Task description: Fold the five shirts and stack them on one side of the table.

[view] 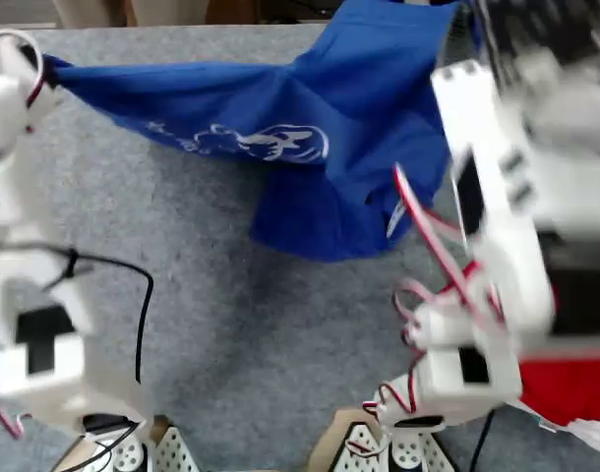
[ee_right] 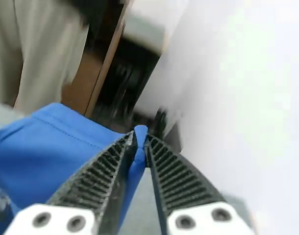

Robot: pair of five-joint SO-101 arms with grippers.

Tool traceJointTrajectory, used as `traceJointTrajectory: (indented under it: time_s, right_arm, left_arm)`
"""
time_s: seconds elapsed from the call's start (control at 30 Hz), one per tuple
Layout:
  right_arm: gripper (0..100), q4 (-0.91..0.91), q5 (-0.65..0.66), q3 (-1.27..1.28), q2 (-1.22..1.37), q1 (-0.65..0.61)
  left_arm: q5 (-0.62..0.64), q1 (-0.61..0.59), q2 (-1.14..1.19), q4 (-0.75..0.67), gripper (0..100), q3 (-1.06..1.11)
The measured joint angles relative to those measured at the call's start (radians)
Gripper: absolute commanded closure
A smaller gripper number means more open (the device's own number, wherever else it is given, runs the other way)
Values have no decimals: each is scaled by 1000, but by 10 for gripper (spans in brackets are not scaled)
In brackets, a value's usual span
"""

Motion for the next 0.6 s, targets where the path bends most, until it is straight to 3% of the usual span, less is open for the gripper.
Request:
traceJointTrajectory:
  time_s: [0.37, 0.6]
  right_arm:
    - [994, 0, 0, 98, -367, -2]
    - [994, -49, 17, 242, -566, -2]
  left_arm:
    - [0, -146, -591, 0, 982, 311]
    - [-48, -163, -772, 2, 982, 457]
